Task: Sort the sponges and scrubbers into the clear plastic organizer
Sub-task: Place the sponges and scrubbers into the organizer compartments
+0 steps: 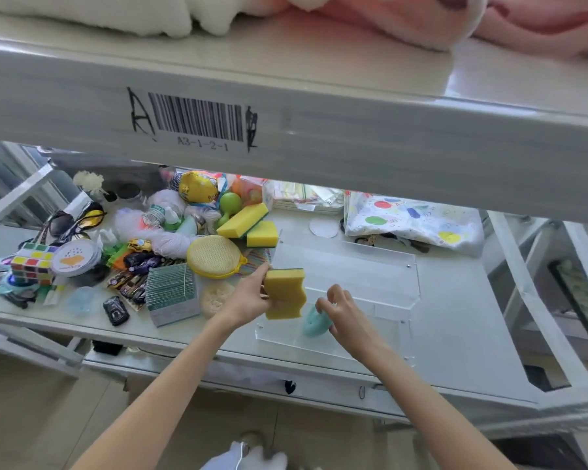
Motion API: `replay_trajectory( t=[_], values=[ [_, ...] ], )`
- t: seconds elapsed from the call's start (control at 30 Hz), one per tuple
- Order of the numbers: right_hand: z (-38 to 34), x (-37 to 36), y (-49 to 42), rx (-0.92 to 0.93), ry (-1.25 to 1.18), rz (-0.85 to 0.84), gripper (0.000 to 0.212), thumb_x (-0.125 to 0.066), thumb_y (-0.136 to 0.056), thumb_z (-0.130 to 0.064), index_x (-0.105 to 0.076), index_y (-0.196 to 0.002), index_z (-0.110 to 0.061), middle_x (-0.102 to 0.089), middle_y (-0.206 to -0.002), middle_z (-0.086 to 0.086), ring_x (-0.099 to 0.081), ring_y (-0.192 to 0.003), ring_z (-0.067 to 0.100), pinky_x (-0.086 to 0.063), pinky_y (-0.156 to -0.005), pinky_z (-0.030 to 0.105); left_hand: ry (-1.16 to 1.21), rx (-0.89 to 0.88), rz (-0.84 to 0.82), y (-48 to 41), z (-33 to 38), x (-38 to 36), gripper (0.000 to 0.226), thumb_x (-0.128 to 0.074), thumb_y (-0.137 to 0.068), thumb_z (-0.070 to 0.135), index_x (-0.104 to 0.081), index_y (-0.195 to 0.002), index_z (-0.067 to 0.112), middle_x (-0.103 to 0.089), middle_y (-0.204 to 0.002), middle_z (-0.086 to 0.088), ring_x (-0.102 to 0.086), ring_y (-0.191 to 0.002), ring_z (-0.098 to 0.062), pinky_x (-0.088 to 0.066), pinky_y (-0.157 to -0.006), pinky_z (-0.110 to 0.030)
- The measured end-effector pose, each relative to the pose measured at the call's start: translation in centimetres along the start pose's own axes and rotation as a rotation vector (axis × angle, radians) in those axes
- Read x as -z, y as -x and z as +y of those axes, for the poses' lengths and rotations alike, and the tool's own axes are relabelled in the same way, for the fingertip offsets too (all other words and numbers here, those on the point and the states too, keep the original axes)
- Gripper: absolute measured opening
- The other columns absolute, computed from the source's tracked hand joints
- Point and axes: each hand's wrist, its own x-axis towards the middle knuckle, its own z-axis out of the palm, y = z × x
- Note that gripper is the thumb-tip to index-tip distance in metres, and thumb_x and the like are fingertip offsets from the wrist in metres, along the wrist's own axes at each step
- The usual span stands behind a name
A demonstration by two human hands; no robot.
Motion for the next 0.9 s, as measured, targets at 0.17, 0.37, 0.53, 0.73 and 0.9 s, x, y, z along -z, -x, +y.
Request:
replay_trajectory(
  t=[0.17, 0.37, 0.53, 0.73, 0.9],
  values=[
    [0.3, 0.8, 0.3, 0.035, 0.097, -0.048, 0.037, -0.059, -0.077, 0.012, -0.052, -0.107, -0.009, -0.047, -0.111, 0.012, -0.05, -0.098, 0.029, -0.055, -0.069, 0.039, -0.124, 0.018, -0.064, -1.0, -0.1, 0.2, 0.039, -0.068, -0.073, -0.003, -0.046, -0.102, 0.011, -0.061, -0.094, -0.016, -0.058, -0.085, -0.029, -0.051, -0.074, -0.04],
    [-0.2, 1.2, 0.4, 0.009, 0.186, -0.106, 0.047, -0.055, -0.078, 0.013, -0.046, -0.118, -0.01, -0.046, -0.117, 0.012, -0.049, -0.102, 0.03, -0.037, -0.069, 0.031, -0.245, 0.129, -0.082, -1.7, 0.2, -1.5, 0.054, -0.06, -0.076, -0.005, -0.041, -0.125, 0.009, -0.056, -0.107, -0.02, -0.054, -0.1, -0.033, -0.044, -0.076, -0.035],
    [-0.8, 1.5, 0.4, 0.002, 0.227, -0.126, 0.049, -0.053, -0.078, 0.014, -0.047, -0.121, -0.009, -0.048, -0.12, 0.014, -0.047, -0.11, 0.032, -0.042, -0.084, 0.036, -0.206, 0.134, -0.022, -1.7, -1.0, -1.6, 0.041, -0.071, -0.071, -0.003, -0.054, -0.109, 0.003, -0.063, -0.106, -0.02, -0.058, -0.1, -0.035, -0.041, -0.072, -0.031],
    [-1.6, 2.0, 0.2, 0.003, 0.321, -0.217, 0.043, -0.052, -0.082, 0.006, -0.047, -0.122, -0.008, -0.049, -0.123, 0.016, -0.045, -0.116, 0.033, -0.04, -0.093, 0.039, -0.366, 0.187, -0.158, -1.4, -0.3, -1.6, 0.053, -0.061, -0.09, 0.018, -0.029, -0.128, 0.0, -0.05, -0.118, -0.028, -0.046, -0.115, -0.039, -0.044, -0.093, -0.043],
    [-2.4, 1.9, 0.3, -0.007, 0.381, -0.286, 0.037, -0.05, -0.089, -0.014, -0.048, -0.125, -0.007, -0.047, -0.128, 0.018, -0.04, -0.123, 0.034, -0.035, -0.102, 0.041, -0.475, 0.2, -0.078, -0.8, -0.1, -2.8, 0.05, -0.06, -0.09, 0.012, -0.031, -0.128, -0.003, -0.039, -0.131, -0.025, -0.038, -0.121, -0.037, -0.038, -0.1, -0.043]
  ],
)
